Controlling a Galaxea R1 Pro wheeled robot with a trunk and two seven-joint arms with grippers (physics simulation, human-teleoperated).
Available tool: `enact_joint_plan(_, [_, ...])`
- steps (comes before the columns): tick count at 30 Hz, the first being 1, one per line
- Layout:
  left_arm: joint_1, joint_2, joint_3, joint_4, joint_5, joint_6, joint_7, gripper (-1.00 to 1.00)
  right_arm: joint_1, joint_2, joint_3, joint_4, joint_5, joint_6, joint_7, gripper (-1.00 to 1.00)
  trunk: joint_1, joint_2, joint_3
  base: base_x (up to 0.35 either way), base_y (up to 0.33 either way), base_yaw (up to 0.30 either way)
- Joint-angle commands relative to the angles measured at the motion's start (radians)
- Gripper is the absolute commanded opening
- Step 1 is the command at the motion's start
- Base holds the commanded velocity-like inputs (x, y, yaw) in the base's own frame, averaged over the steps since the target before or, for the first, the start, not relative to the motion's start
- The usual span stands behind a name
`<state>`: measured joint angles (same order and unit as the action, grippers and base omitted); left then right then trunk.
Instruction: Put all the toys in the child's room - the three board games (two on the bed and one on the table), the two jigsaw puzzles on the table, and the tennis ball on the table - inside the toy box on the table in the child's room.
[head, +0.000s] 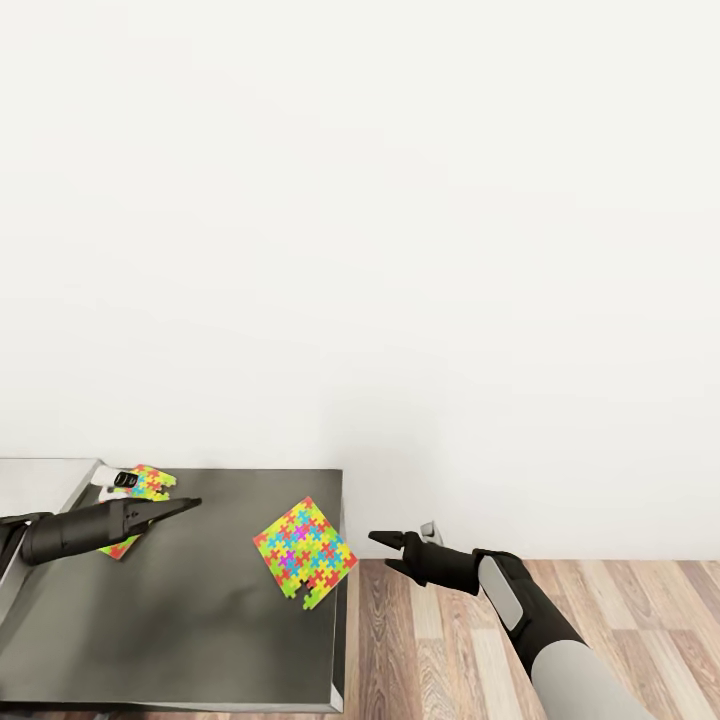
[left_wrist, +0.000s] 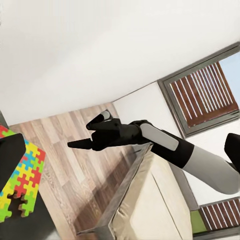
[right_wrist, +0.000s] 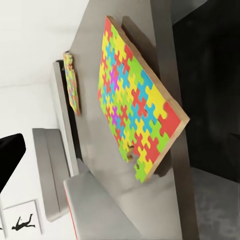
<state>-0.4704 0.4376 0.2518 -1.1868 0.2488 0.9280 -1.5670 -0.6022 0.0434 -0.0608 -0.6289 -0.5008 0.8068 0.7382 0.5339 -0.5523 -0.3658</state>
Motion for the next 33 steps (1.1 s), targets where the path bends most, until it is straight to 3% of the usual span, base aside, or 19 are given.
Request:
enact_joint_plan(1, [-0.001,0.0,0.0,0.0,0.0,0.011,-0.004,1.0,-0.001,0.001,-0.005,0.0,0.002,0.005,0.003,1.0,0.004,-0.009,-0.005,0.0,0.0,0.0])
enact_joint_plan(33, [0.0,0.0,-0.002,-0.001,0.0,0.011,-0.004,1.0,-0.001,0.012,-0.004,0.0,0.008,0.001,0.003,1.0,0.127,-0.233,-0.105,0.0,0.0,0.0])
